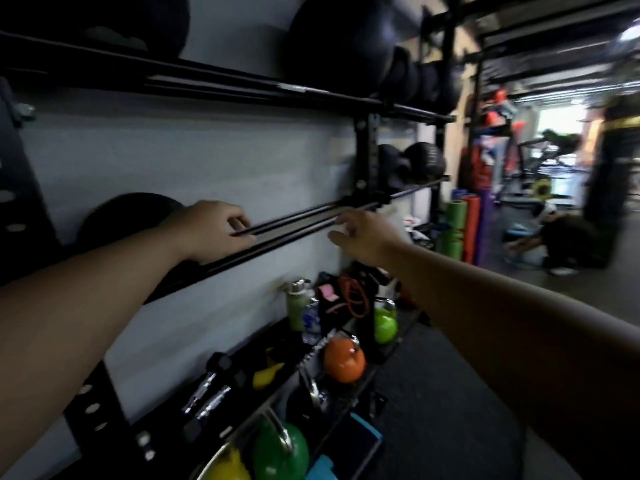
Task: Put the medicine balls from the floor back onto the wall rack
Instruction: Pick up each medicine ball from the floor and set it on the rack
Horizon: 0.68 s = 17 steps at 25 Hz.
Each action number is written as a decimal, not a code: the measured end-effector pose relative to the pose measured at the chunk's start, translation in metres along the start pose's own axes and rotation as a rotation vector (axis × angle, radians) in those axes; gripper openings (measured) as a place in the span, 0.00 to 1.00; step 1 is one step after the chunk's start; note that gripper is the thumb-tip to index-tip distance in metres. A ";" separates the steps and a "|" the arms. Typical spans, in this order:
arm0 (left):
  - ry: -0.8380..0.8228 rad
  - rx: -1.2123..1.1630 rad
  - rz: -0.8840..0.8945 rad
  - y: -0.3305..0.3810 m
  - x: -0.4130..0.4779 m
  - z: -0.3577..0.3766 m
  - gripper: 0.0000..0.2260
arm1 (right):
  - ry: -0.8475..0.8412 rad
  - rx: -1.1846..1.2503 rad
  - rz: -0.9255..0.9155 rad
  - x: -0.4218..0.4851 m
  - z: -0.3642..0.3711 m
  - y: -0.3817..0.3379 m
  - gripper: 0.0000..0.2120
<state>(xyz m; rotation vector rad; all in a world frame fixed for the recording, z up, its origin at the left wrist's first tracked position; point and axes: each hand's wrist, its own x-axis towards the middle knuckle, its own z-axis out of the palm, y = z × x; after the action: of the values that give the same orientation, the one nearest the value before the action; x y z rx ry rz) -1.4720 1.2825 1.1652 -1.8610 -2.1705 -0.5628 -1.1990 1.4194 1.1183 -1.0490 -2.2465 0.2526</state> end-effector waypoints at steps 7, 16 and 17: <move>-0.090 -0.169 0.330 0.222 -0.059 0.020 0.16 | 0.117 -0.156 0.248 -0.196 -0.148 0.071 0.18; -0.201 -0.226 0.494 0.463 -0.246 0.040 0.15 | 0.133 -0.205 0.419 -0.484 -0.281 0.124 0.18; -0.230 -0.229 0.519 0.489 -0.264 0.047 0.15 | 0.125 -0.201 0.459 -0.514 -0.292 0.132 0.18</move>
<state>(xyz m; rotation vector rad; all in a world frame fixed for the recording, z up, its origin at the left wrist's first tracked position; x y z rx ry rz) -0.9430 1.1254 1.0828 -2.6000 -1.6783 -0.5187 -0.6899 1.0990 1.0497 -1.6389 -1.9247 0.1478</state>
